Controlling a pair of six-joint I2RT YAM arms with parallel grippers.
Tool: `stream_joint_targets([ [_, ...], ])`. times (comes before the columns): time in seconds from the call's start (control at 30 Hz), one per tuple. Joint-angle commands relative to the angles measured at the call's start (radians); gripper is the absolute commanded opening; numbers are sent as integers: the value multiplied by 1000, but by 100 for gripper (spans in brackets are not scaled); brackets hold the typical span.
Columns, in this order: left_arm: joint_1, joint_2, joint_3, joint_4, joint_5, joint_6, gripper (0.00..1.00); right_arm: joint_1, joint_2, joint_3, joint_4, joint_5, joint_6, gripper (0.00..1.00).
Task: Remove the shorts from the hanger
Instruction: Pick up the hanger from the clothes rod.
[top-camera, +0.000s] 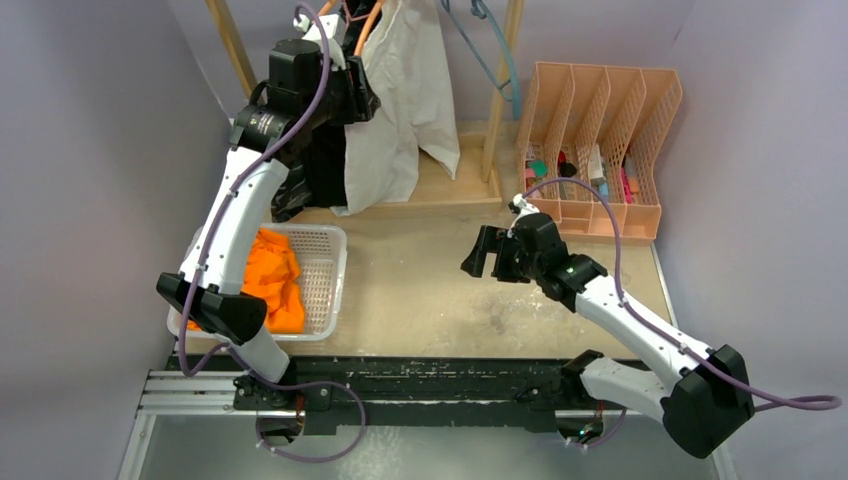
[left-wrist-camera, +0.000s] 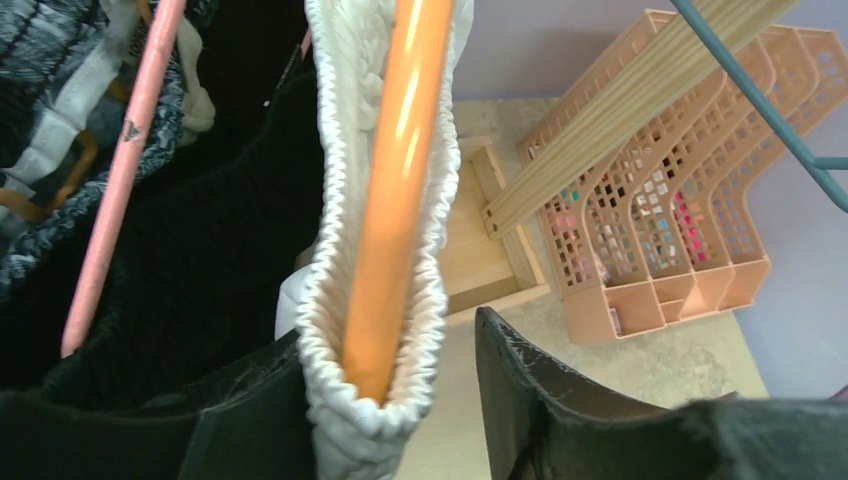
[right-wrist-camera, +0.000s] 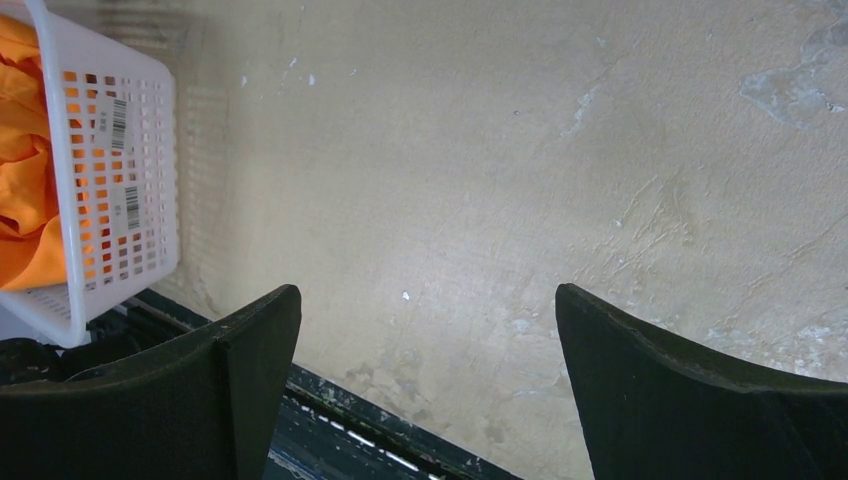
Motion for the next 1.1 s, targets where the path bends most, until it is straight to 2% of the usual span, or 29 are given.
stream_joint_targets([
  [0.0, -6, -5, 46, 81, -61, 46, 44, 4, 9, 25, -7, 11, -8, 98],
  [0.17, -6, -16, 42, 128, -66, 48, 37, 3, 18, 24, -1, 11, -11, 98],
  [0.37, -7, -15, 37, 149, -16, 41, 0, 3, 29, 21, -4, 17, -11, 98],
  [0.73, -13, -95, -16, 296, 18, 36, 0, 3, 40, 19, -8, 20, -11, 98],
  [1.07, -15, -148, -42, 332, 25, 26, 0, 4, 51, 17, 6, 38, -8, 97],
])
